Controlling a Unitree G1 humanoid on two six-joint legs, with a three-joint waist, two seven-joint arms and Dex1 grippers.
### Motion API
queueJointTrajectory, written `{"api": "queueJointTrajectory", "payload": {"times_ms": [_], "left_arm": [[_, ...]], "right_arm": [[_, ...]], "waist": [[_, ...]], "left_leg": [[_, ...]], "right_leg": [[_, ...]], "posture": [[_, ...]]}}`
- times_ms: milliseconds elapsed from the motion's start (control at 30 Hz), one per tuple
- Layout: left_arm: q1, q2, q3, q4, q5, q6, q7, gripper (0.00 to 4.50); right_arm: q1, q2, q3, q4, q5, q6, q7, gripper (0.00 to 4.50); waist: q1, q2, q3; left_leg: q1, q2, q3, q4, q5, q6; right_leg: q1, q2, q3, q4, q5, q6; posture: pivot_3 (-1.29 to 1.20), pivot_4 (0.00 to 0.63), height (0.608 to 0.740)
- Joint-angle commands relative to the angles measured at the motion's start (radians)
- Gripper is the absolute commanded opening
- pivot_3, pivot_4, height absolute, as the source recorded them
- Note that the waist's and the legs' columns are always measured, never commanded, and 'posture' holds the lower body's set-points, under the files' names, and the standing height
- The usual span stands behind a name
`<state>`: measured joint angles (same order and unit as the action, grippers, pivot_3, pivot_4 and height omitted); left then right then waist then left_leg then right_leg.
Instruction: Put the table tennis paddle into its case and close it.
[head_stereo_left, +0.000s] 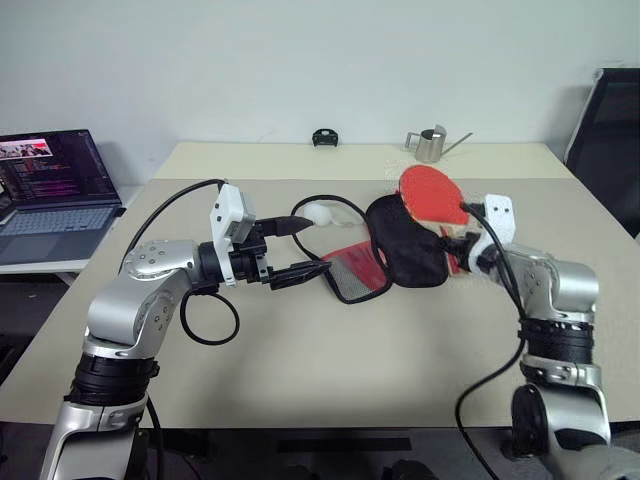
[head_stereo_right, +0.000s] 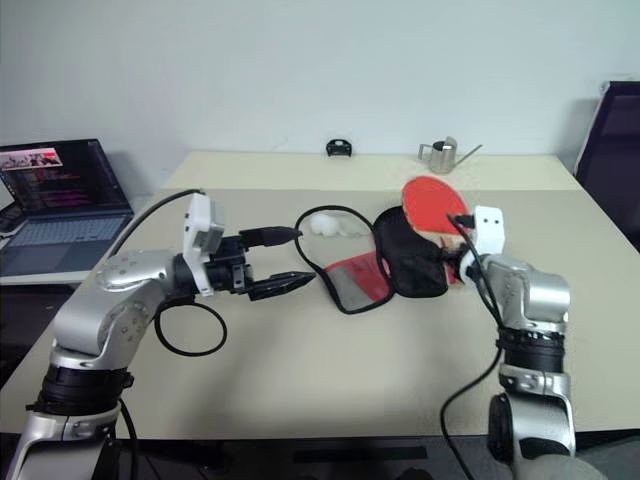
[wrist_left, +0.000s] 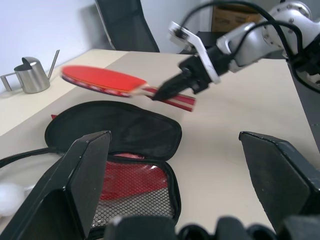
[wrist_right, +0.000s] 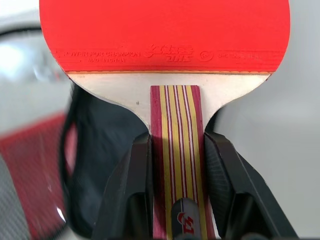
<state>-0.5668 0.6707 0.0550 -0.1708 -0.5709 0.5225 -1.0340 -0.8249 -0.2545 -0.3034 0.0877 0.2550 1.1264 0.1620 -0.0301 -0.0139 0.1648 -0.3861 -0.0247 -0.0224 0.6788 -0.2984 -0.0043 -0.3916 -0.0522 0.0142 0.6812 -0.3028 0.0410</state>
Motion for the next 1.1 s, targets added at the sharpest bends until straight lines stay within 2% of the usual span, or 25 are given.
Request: {"api": "queueJointTrajectory", "payload": {"times_ms": [33,333,533,733,900,1100], "left_arm": [[-0.015,-0.003,0.016,-0.034,-0.009,-0.016,0.010,4.50],[-0.006,-0.009,0.016,-0.038,-0.005,-0.026,0.018,4.50],[0.002,-0.010,0.018,-0.044,-0.006,-0.030,0.025,4.50],[0.003,-0.012,0.018,-0.044,-0.004,-0.033,0.027,4.50],[0.004,-0.014,0.018,-0.043,-0.003,-0.036,0.028,4.50],[0.007,-0.015,0.015,-0.040,-0.001,-0.041,0.026,4.50]], "right_arm": [[-0.069,0.058,-0.030,0.049,-0.008,-0.042,-0.099,1.07],[-0.142,0.190,0.020,0.298,-0.054,-0.242,-0.224,1.07],[-0.176,0.172,0.085,0.504,-0.110,-0.402,-0.213,1.07],[-0.196,0.144,0.127,0.632,-0.146,-0.486,-0.196,1.07],[-0.199,0.124,0.134,0.671,-0.150,-0.498,-0.194,1.07],[-0.167,0.097,0.159,0.613,-0.162,-0.447,-0.172,1.07]], "waist": [[-0.001,0.000,0.000],[-0.006,0.000,0.000],[-0.012,0.000,0.000],[-0.019,0.000,0.000],[-0.019,0.000,0.000],[-0.018,0.000,0.000]], "left_leg": [[0.000,0.000,0.000,0.000,0.000,0.000],[0.000,0.000,0.000,0.000,0.000,0.000],[0.000,0.000,0.001,0.000,0.000,0.000],[0.000,0.000,0.001,0.000,0.000,0.000],[0.001,0.000,0.000,0.000,0.000,0.000],[0.001,0.000,0.000,0.000,0.000,0.000]], "right_leg": [[0.000,0.000,0.000,0.000,0.000,0.000],[-0.001,0.000,0.000,0.000,0.000,0.000],[-0.001,0.000,0.000,0.001,0.000,0.000],[-0.001,0.000,0.000,0.001,0.000,0.000],[0.001,0.000,0.000,0.000,0.000,0.000],[0.001,0.000,0.000,0.000,0.000,0.000]], "posture": [[0.00,0.150,0.740],[0.00,0.150,0.740],[0.00,0.150,0.740],[0.00,0.150,0.740],[0.00,0.150,0.740],[0.00,0.150,0.740]]}}
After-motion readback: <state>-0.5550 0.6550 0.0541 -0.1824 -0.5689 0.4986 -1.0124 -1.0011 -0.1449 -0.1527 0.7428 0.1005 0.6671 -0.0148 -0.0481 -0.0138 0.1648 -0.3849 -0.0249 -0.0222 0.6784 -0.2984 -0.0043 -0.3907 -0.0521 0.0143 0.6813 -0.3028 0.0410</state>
